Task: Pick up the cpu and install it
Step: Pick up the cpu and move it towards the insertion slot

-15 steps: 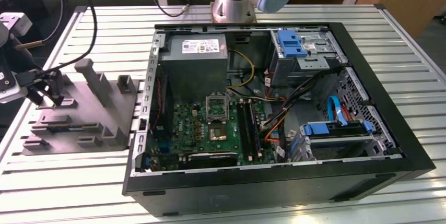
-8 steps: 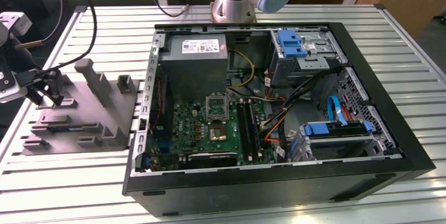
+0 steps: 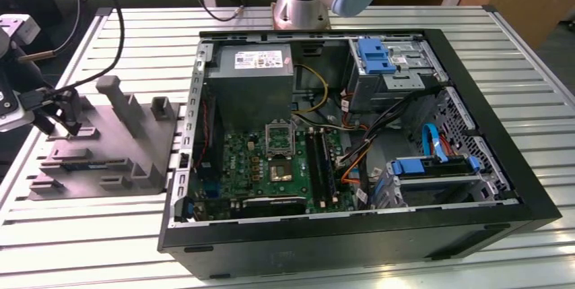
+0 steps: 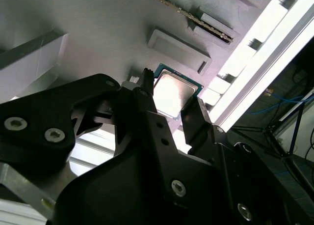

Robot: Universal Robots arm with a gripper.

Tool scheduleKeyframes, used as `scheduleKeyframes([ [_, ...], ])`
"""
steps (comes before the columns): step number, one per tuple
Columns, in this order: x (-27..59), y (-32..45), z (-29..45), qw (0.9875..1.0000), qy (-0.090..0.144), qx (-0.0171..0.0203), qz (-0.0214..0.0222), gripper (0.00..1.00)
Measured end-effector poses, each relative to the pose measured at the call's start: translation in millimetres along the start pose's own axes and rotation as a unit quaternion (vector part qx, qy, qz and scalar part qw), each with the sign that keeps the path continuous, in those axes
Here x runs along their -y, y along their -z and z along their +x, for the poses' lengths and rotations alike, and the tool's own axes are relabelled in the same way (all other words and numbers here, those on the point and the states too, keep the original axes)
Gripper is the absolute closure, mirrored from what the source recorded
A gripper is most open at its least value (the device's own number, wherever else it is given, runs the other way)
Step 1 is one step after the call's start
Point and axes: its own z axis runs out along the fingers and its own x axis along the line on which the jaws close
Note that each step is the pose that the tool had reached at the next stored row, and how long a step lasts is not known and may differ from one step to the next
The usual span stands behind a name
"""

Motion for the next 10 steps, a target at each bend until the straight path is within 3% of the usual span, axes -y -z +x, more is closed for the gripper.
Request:
scheduleKeyframes([
  [10,-0.1,2.3,0.0,1.0000,0.000,0.0000,0.0000,0.53],
])
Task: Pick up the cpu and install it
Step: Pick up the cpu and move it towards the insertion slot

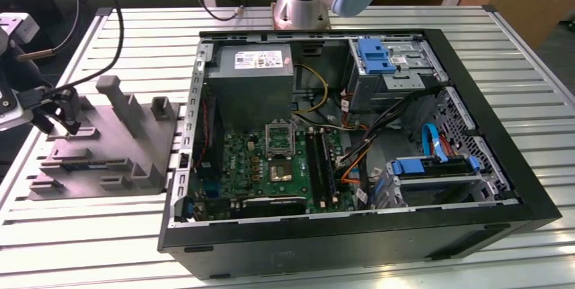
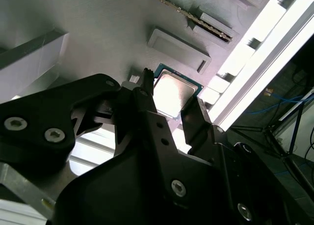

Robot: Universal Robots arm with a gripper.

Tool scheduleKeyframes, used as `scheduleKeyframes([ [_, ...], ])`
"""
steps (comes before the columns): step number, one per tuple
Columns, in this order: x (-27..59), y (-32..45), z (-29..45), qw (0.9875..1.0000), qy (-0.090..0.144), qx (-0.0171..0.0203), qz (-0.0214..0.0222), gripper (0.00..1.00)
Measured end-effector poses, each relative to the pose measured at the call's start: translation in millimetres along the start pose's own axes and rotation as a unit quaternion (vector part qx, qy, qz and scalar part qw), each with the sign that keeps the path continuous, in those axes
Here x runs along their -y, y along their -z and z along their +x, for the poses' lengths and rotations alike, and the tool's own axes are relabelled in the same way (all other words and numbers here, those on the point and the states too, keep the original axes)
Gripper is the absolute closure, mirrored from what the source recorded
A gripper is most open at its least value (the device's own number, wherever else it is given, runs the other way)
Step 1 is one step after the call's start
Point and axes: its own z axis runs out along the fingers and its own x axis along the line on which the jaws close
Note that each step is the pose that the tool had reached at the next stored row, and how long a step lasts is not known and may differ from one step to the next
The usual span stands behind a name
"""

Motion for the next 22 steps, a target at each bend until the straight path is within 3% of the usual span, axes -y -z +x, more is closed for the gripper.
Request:
scheduleKeyframes([
  [22,-0.4,7.3,0.0,1.0000,0.000,0.0000,0.0000,0.53],
])
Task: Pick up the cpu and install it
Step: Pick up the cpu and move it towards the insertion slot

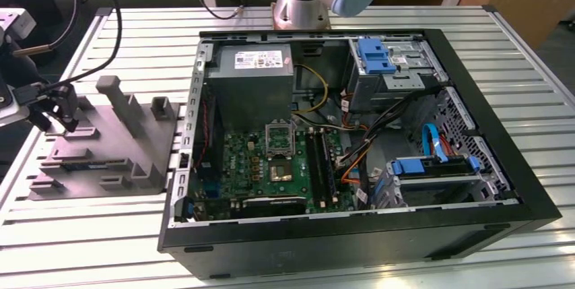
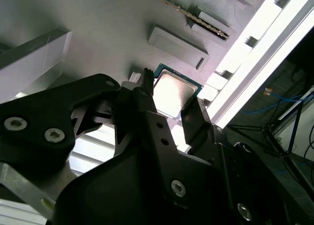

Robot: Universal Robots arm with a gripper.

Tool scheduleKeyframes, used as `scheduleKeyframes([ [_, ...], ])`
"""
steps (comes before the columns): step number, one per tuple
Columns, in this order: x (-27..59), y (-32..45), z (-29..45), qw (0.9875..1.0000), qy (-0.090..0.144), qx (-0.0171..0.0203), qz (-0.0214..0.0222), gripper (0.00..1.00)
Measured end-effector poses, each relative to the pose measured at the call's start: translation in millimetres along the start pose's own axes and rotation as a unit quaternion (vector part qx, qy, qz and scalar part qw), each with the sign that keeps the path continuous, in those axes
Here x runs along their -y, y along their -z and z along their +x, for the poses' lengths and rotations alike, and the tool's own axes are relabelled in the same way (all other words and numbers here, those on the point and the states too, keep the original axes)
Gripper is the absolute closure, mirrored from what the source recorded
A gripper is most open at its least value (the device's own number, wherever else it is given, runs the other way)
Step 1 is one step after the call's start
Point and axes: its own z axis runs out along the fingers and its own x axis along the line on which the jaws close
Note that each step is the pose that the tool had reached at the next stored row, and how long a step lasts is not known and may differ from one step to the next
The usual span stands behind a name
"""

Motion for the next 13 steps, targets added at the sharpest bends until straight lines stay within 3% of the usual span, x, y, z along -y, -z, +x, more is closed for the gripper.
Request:
scheduleKeyframes([
  [13,-0.1,2.9,0.0,1.0000,0.000,0.0000,0.0000,0.53],
])
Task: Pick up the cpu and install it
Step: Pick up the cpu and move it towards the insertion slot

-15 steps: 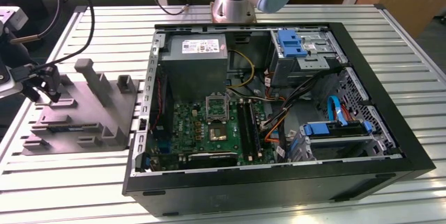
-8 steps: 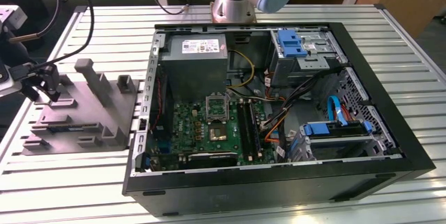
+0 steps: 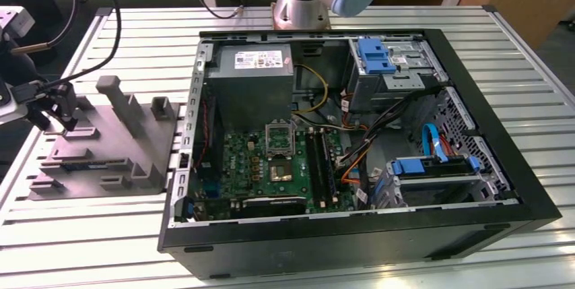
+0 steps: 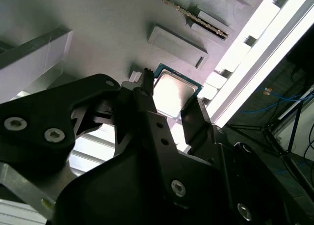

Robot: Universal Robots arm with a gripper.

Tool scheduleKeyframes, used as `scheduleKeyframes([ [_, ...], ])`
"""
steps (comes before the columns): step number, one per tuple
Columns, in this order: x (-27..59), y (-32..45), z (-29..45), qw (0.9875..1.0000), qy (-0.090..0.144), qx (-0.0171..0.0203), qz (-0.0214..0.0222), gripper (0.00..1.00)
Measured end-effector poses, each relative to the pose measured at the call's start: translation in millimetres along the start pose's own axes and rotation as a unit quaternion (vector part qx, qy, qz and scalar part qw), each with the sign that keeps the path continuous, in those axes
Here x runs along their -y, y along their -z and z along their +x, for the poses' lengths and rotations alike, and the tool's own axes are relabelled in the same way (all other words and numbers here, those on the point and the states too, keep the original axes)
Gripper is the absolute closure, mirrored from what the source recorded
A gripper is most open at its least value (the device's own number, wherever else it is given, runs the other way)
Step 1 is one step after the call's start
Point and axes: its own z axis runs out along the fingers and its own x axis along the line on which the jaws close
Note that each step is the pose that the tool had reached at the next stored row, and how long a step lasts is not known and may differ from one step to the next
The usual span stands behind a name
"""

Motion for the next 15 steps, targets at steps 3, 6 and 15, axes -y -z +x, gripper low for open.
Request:
scheduleKeyframes([
  [3,-0.1,0.5,0.0,1.0000,0.000,-0.0001,0.0001,0.53],
  [6,-0.3,1.6,0.0,1.0000,0.000,-0.0001,0.0001,0.53],
  [15,-0.5,5.2,0.0,1.0000,0.000,0.0000,0.0001,0.53],
])
